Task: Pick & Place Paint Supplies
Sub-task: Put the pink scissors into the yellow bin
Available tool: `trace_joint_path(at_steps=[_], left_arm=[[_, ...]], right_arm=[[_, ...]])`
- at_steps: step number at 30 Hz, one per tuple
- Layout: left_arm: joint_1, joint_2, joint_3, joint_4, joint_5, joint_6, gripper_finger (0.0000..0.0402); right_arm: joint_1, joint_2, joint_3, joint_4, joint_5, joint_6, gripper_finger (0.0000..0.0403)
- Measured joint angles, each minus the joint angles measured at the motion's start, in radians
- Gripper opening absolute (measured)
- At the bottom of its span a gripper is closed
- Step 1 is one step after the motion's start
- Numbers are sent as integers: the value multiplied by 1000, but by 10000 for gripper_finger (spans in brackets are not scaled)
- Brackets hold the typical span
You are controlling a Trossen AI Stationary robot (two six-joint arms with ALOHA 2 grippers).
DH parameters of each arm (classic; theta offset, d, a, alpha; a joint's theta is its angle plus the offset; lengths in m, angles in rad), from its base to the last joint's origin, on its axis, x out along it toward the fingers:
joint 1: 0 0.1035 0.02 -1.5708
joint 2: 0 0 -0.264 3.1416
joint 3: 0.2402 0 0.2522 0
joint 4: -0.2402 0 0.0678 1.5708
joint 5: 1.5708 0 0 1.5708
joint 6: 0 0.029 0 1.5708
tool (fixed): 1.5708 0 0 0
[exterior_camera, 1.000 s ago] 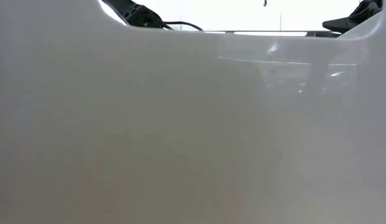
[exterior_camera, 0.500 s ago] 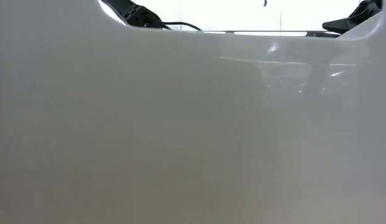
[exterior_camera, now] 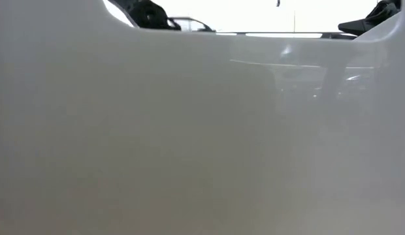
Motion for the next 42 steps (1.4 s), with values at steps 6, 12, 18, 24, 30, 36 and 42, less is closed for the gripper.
trace_joint_path(at_steps=[6,12,18,24,30,36,42], left_arm=[[2,-133,1,-161,-13,-91,0],[-4,-290,2,-342,-18,-311,0],[-67,-431,2,-538,-27,-602,0],[-265,-546,2,-677,-88,-898,0],[-546,-598,-25,-799,-183,-1251,0],[-808,-596,-45,-834,-153,-1544,0],[-997,-594,-45,-833,-107,-1754,0]], right_arm=[[0,0,0,-11,0,0,93],[0,-1,0,-14,0,0,93],[0,0,0,-15,0,0,93],[0,0,0,-14,0,0,93],[0,0,0,-14,0,0,93],[0,0,0,-14,0,0,93],[0,0,0,-14,0,0,93]])
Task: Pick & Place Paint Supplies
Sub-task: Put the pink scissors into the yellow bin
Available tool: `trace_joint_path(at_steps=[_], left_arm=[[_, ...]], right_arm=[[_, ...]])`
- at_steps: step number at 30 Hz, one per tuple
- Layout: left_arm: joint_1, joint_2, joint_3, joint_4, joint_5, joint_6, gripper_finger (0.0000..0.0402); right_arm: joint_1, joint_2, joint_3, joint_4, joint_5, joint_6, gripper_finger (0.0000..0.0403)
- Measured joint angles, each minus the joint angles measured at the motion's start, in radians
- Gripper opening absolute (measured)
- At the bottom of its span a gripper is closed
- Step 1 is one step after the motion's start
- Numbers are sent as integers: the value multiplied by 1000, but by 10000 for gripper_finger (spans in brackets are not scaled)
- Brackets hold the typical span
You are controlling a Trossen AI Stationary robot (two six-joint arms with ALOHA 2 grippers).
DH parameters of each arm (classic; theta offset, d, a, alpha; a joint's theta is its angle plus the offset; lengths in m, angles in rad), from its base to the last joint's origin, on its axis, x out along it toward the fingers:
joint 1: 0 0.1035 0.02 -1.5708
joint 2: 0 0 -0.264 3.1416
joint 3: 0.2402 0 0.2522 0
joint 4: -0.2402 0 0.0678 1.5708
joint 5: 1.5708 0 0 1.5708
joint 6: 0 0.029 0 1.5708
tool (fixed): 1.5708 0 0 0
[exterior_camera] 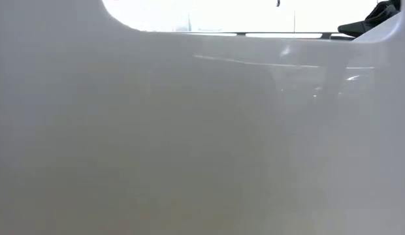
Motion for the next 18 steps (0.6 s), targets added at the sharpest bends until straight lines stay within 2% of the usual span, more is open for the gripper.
trace_joint_path(at_steps=[8,18], left_arm=[[-177,27,0,23,51,-165,0],[-259,114,0,138,155,-200,0]], right_arm=[[0,0,0,0,0,0,93],[0,0,0,0,0,0,93]])
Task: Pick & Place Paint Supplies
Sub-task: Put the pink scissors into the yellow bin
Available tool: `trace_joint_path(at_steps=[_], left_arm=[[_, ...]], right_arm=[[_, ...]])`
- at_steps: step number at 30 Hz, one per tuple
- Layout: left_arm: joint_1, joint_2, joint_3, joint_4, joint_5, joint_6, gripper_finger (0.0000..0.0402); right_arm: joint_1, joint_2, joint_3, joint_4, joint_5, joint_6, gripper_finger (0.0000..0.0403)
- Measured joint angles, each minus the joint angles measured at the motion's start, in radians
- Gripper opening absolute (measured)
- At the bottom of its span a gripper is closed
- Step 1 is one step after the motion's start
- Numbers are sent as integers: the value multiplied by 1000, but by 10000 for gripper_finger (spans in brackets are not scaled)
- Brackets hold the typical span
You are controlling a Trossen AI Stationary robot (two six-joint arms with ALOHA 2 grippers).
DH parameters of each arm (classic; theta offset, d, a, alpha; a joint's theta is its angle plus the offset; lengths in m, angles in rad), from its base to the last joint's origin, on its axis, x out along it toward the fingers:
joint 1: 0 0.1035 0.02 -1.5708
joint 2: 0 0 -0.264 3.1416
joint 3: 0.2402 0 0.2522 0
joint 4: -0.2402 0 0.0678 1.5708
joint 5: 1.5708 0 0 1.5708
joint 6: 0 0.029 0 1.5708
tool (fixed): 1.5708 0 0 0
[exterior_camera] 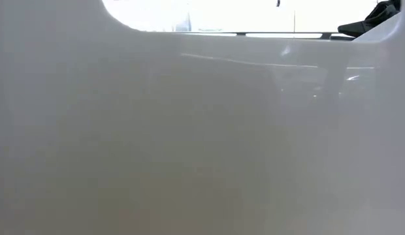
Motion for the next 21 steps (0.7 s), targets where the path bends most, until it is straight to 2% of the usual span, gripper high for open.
trace_joint_path(at_steps=[7,12,21], left_arm=[[-9,87,1,75,23,40,0],[-7,136,5,77,98,110,0],[-7,140,4,68,85,105,0]], right_arm=[[0,0,0,0,0,0,93],[0,0,0,0,0,0,93],[0,0,0,0,0,0,93]])
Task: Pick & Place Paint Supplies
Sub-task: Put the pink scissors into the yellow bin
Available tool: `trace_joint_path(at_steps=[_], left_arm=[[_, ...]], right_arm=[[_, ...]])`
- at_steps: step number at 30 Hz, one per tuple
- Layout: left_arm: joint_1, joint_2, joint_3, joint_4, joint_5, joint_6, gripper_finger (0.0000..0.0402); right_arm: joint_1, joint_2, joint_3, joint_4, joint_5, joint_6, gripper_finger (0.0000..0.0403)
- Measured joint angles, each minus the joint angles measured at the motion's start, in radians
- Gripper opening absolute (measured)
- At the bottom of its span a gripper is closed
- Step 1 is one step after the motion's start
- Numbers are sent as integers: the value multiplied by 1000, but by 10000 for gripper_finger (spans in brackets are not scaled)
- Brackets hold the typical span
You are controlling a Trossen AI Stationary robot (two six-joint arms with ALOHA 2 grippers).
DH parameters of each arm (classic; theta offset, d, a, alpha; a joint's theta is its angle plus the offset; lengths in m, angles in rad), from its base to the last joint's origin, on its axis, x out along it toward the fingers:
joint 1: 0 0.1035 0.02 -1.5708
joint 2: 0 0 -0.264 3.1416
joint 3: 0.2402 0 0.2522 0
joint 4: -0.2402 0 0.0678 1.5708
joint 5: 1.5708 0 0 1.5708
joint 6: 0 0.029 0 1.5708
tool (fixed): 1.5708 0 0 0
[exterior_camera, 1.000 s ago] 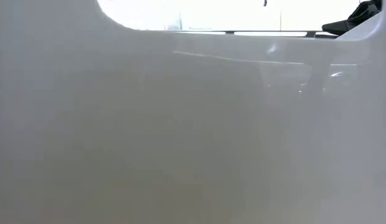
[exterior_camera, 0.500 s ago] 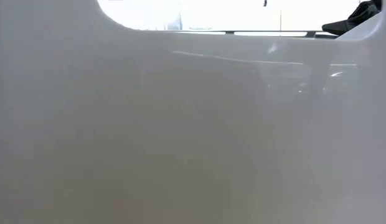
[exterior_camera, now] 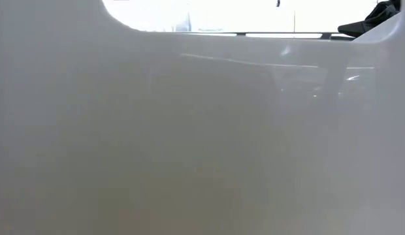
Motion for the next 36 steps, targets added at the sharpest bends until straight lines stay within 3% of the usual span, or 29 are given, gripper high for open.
trace_joint_path(at_steps=[7,20,36], left_arm=[[6,1,-1,-8,-9,19,0],[39,0,-6,-49,-82,531,0],[40,-4,-85,52,-64,540,2]], right_arm=[[0,0,0,0,0,0,93],[0,0,0,-1,0,0,93],[0,0,0,-1,0,0,93]])
